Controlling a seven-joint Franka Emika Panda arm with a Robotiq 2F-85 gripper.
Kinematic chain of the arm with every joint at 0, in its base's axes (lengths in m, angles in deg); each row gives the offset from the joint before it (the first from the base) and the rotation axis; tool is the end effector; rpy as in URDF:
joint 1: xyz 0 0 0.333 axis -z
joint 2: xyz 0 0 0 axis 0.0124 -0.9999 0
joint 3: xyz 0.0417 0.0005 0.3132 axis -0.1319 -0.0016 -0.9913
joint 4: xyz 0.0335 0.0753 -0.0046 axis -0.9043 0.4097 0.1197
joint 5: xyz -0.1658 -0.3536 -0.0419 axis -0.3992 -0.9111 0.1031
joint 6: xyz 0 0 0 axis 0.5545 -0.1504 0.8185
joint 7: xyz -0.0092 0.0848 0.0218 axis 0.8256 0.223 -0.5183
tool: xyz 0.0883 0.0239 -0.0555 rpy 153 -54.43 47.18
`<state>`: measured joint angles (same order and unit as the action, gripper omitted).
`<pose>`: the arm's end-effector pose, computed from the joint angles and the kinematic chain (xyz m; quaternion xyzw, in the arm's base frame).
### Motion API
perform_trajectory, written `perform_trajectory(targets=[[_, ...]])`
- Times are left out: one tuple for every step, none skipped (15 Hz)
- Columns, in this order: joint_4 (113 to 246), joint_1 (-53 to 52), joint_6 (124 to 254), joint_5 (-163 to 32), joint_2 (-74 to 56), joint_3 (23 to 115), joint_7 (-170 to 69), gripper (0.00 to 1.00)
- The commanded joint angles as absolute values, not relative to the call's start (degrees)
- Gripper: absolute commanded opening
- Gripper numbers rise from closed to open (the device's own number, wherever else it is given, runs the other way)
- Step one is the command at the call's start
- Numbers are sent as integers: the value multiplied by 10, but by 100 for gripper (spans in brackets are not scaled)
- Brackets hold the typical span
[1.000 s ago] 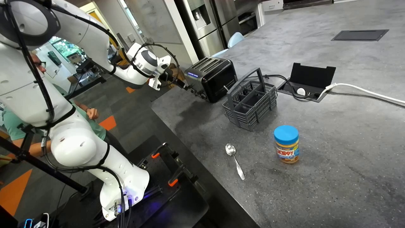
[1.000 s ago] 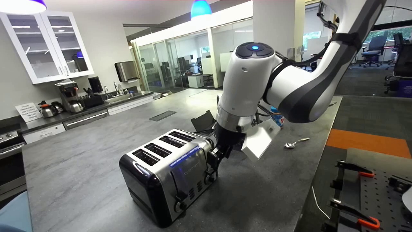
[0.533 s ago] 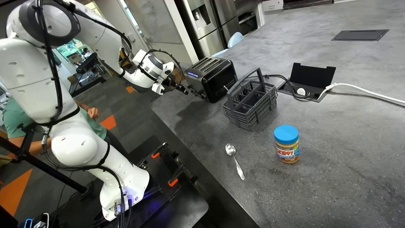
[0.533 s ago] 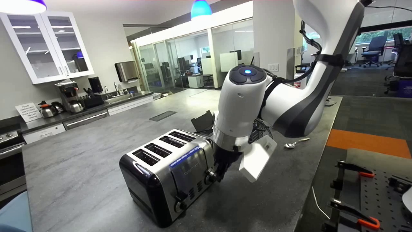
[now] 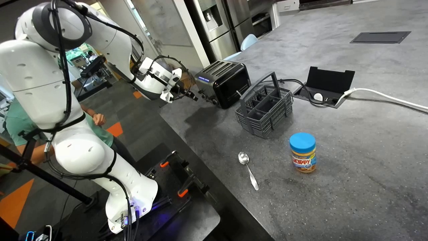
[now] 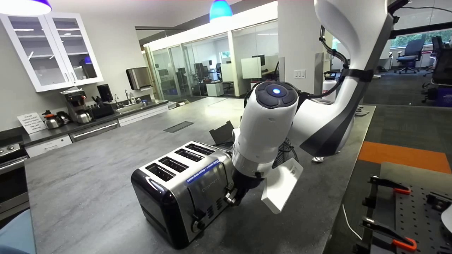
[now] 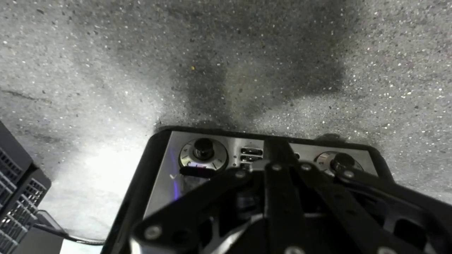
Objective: Push the right toaster lever down
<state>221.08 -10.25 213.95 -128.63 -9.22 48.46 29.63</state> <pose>0.4332 0.2778 0.2222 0.9757 0.0230 0.2152 0.0341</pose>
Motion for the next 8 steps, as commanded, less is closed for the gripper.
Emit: perform_trajectory(targets=[[2211, -102, 2140, -1286, -92, 485, 296, 1], [2211, -102, 2140, -1286, -92, 485, 296, 1], [2206, -97, 2149, -1286, -102, 486, 282, 0], [2201, -96, 2159, -1300, -108, 491, 286, 0], [2200, -97, 2161, -1314, -109, 495, 293, 0], [2200, -97, 2165, -1327, -111, 499, 298, 0], [2200, -97, 2172, -1340, -112, 503, 299, 0], [2197, -98, 2180, -1359, -116, 509, 307, 0]])
